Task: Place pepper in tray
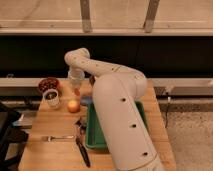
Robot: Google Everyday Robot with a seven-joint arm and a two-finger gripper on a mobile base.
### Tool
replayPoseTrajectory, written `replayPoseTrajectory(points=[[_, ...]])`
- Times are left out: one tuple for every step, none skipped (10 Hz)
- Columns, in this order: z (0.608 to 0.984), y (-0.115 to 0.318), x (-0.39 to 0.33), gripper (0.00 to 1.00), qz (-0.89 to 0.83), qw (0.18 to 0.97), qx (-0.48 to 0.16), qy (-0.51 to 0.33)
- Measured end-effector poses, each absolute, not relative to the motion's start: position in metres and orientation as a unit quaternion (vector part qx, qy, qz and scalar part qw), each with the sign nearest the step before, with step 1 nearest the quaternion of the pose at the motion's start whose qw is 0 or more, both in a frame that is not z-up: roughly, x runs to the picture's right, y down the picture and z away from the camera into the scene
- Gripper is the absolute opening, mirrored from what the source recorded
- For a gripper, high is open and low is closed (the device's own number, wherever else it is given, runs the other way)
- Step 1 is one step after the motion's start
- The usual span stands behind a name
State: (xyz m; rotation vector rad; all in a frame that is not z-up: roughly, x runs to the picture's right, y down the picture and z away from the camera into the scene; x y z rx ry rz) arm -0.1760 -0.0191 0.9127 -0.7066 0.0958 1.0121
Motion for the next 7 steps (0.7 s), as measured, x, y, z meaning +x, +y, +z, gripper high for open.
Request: replayPoseTrajectory(points=[[0.897,-0.031,-0.175,0.0,0.477,0.816,-0.326,0.03],[0.881,-0.041,-0.173,0.0,0.477,0.818,-0.321,0.017],[0.859,-0.051,-0.169,0.0,0.476,0.821,-0.315,0.003],[0.831,-0.06,-0.162,0.0,0.474,0.826,-0.306,-0.012],[0.815,-0.063,-0.156,0.0,0.474,0.827,-0.301,-0.019],[0.797,-0.064,-0.144,0.0,0.477,0.828,-0.294,-0.026],[0.781,-0.062,-0.127,0.0,0.484,0.827,-0.285,-0.031]])
